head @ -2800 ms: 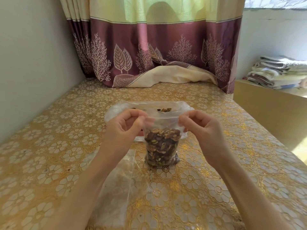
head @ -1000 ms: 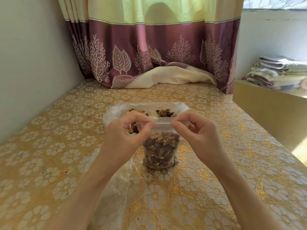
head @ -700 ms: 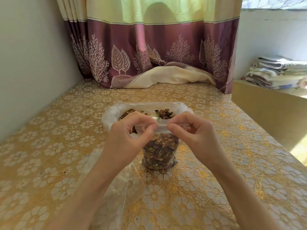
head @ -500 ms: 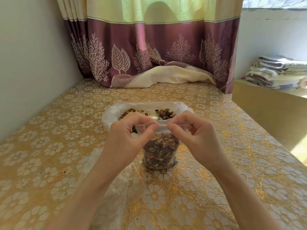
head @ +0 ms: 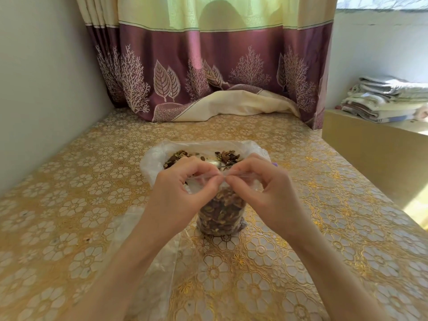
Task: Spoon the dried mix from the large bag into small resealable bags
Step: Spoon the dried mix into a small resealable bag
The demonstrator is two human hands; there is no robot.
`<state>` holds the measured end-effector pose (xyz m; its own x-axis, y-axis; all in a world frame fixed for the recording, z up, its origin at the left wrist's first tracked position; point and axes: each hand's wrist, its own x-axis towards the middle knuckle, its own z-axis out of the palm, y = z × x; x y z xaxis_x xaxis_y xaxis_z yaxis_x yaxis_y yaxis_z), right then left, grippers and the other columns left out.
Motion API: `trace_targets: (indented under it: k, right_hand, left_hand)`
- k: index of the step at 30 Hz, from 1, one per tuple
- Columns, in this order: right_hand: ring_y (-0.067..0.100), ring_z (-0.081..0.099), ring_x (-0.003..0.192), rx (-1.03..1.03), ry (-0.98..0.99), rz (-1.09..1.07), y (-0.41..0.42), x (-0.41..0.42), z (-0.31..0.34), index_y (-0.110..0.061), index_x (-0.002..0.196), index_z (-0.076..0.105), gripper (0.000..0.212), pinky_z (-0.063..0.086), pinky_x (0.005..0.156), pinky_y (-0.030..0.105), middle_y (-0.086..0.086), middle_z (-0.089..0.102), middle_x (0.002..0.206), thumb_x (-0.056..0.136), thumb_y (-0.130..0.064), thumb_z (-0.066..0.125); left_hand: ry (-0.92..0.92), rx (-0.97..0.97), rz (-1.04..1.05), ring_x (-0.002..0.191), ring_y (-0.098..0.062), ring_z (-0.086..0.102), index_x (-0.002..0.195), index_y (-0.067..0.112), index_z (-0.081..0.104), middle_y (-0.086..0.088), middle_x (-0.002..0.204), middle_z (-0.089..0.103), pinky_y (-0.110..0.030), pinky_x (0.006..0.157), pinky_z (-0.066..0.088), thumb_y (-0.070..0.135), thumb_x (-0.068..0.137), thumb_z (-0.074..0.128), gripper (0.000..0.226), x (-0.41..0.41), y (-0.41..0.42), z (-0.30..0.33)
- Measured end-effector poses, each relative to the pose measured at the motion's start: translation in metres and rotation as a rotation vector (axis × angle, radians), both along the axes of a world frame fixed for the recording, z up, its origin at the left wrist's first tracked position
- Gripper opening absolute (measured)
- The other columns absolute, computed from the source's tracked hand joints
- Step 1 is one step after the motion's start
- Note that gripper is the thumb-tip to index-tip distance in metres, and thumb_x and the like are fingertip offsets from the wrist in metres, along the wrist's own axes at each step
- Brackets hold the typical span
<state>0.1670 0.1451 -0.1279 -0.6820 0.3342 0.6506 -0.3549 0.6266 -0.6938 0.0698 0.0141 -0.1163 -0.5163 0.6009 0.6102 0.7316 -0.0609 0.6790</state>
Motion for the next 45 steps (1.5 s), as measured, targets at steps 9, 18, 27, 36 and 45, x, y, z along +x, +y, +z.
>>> trace_targets:
  k: [9,18,27,36,45]
  right_hand:
    - [0.002,0.063,0.078,-0.011,0.035,-0.021,-0.002,0.000,-0.001,-0.009,0.084,0.069,0.009,0.048,0.073,0.011,-0.003,0.064,0.081,0.081,0.000,0.069]
    - [-0.006,0.059,0.075,0.044,0.048,-0.040,-0.004,0.000,-0.001,-0.002,0.078,0.070,0.004,0.045,0.071,0.006,-0.007,0.060,0.076,0.078,-0.003,0.066]
    - [-0.002,0.058,0.070,-0.092,-0.021,0.010,0.001,0.004,0.004,-0.020,0.071,0.064,0.024,0.043,0.066,0.008,0.000,0.062,0.073,0.078,0.003,0.070]
    - [0.012,0.047,0.064,-0.166,-0.043,-0.021,0.018,0.011,0.008,-0.026,0.070,0.066,0.020,0.040,0.060,0.025,-0.009,0.060,0.068,0.077,-0.009,0.072]
    - [0.009,0.055,0.065,-0.245,-0.001,-0.048,0.024,0.012,0.006,-0.024,0.074,0.070,0.005,0.047,0.063,0.026,-0.009,0.065,0.069,0.075,-0.023,0.066]
  left_hand:
    - [0.145,0.015,0.001,0.076,-0.016,0.058,0.081,0.018,0.067,0.003,0.075,0.063,-0.029,0.070,0.046,0.016,0.080,0.066,0.002,0.000,0.001,0.001]
    - [0.398,-0.021,0.044,0.076,-0.014,0.057,0.084,0.011,0.068,0.006,0.080,0.061,-0.042,0.067,0.047,0.025,0.084,0.054,0.019,-0.005,0.002,-0.004]
    - [0.348,0.013,0.023,0.074,-0.016,0.057,0.076,0.018,0.066,0.009,0.074,0.062,-0.044,0.068,0.048,0.029,0.082,0.056,0.016,-0.009,-0.002,0.001]
    - [0.311,0.032,0.071,0.072,-0.007,0.054,0.081,0.022,0.068,0.016,0.075,0.061,-0.028,0.069,0.045,0.036,0.081,0.065,0.014,-0.026,-0.014,0.004]
    - [0.070,0.104,0.107,0.052,0.004,0.045,0.066,0.032,0.058,0.008,0.065,0.059,-0.006,0.052,0.034,0.039,0.071,0.069,0.014,-0.028,-0.015,-0.001]
